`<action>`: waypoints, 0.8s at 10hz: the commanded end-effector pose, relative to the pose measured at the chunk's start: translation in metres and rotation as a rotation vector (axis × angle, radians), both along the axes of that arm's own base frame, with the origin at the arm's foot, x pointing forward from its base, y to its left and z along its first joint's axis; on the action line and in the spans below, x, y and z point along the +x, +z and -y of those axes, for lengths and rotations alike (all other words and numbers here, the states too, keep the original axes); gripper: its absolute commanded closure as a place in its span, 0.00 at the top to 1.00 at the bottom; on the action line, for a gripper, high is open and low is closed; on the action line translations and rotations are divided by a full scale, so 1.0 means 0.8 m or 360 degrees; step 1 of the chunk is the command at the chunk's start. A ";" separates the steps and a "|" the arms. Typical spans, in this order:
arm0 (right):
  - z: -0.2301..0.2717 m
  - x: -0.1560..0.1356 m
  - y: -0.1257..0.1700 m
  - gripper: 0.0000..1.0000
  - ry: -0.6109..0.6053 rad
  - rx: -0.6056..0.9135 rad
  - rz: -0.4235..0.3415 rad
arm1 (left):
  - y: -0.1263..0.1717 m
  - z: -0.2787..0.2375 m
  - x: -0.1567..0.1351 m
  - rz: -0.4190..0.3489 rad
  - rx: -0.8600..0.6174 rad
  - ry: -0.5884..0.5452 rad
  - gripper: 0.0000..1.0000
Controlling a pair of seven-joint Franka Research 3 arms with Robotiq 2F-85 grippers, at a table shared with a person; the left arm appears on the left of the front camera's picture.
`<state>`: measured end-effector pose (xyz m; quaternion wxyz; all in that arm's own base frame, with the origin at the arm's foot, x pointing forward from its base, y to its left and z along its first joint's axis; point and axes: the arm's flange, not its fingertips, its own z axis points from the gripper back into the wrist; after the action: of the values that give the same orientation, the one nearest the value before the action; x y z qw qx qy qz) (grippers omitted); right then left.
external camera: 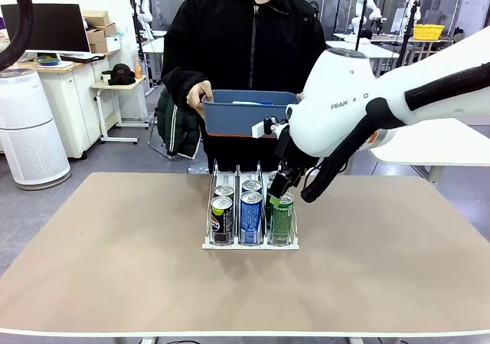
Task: Fill the beverage cans into the dispenser.
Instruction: Place the picked Sprite in the line of the Automatic Can Dispenser with the same cans.
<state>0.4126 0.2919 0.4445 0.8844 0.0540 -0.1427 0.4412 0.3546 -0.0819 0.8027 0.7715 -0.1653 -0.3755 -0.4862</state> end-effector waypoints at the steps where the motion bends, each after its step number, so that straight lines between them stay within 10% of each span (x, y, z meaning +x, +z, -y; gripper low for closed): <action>1: 0.017 -0.016 0.009 1.00 -0.0022 0.0075 0.0064 | -0.001 0.000 0.000 -0.0010 -0.0011 -0.0012 1.00; 8: 0.010 -0.009 0.018 1.00 -0.0028 0.0042 0.0061 | -0.001 0.000 0.000 -0.0010 -0.0011 -0.0012 1.00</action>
<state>0.4037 0.2814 0.4571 0.8841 0.0551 -0.1705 0.4316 0.3546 -0.0819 0.8027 0.7715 -0.1653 -0.3755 -0.4862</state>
